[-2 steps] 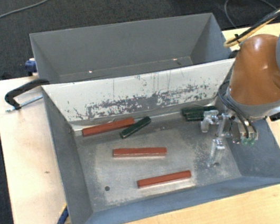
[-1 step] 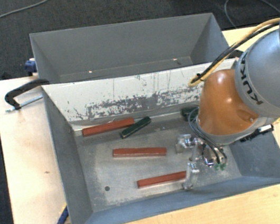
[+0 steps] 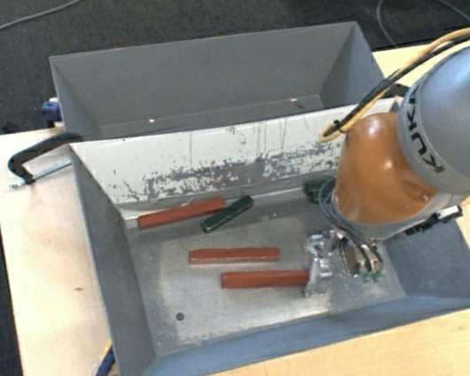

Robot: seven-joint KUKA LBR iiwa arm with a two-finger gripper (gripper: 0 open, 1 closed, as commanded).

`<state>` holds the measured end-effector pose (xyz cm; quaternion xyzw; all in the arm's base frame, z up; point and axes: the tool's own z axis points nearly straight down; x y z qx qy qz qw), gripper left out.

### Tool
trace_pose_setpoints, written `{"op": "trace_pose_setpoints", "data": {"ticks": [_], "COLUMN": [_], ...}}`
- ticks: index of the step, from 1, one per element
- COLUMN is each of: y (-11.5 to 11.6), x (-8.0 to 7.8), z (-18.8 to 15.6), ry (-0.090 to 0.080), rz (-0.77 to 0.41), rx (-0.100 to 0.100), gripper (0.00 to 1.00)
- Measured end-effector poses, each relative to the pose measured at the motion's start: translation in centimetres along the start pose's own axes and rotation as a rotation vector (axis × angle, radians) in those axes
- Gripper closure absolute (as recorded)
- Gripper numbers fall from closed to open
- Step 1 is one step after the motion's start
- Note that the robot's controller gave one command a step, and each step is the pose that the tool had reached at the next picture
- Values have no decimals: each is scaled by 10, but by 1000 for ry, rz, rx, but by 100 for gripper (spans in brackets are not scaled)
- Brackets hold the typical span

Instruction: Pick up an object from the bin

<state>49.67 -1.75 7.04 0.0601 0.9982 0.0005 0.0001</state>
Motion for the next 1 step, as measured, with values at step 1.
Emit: {"op": "trace_pose_setpoints", "data": {"ticks": [1], "y": [-14], "x": [-48], "z": [-157], "ry": [-12], "rz": [-425], "rx": [2], "gripper": [100]}}
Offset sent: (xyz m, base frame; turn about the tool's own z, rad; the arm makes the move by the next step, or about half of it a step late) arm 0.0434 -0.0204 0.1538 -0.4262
